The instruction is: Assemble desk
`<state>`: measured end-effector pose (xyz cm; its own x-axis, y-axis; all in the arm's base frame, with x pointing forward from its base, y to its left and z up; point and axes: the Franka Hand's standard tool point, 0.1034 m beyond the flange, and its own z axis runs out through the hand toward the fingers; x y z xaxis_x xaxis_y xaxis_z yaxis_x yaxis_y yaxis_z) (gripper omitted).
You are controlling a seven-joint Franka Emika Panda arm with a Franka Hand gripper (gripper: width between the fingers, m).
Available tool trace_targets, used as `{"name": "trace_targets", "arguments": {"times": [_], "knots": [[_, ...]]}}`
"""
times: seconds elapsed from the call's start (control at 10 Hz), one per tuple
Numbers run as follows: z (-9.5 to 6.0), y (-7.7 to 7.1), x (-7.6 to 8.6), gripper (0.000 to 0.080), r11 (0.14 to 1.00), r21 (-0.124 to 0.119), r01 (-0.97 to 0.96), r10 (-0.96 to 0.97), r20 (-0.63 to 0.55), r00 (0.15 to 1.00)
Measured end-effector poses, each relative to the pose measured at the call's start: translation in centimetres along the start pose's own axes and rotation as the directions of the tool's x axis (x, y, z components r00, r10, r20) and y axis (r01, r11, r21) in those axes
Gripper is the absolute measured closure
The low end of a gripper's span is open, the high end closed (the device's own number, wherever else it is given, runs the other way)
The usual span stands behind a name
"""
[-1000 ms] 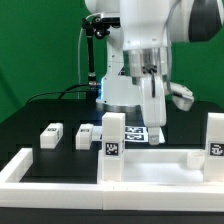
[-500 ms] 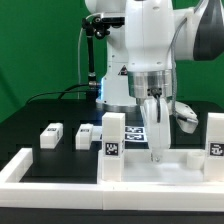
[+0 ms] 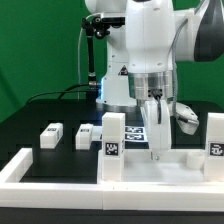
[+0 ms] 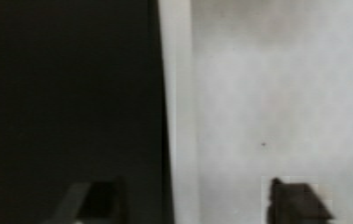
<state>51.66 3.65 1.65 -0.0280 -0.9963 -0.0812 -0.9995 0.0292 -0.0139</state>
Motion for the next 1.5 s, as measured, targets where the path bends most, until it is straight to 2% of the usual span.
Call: {"name": "trace_targets", "arguments": {"times": [0.1, 0.2, 0.3, 0.4, 1.3, 1.5], "knots": [[0.0, 0.0, 0.0, 0.0532, 1.0, 0.0, 0.0, 0.0, 0.0, 1.0], [0.0, 0.0, 0.0, 0.0665, 1.0, 0.0, 0.0, 0.0, 0.0, 1.0], [0.0, 0.0, 0.0, 0.0665, 1.0, 0.0, 0.0, 0.0, 0.0, 1.0], [0.0, 0.0, 0.0, 0.0744, 1.0, 0.001, 0.0, 0.0, -0.001, 1.0], [0.0, 0.1, 0.1, 0.0744, 0.999, 0.0, 0.035, -0.035, -0.002, 0.999], [-0.4, 1.4, 1.9, 0.0742, 0.975, -0.009, 0.221, -0.221, -0.006, 0.975]]}}
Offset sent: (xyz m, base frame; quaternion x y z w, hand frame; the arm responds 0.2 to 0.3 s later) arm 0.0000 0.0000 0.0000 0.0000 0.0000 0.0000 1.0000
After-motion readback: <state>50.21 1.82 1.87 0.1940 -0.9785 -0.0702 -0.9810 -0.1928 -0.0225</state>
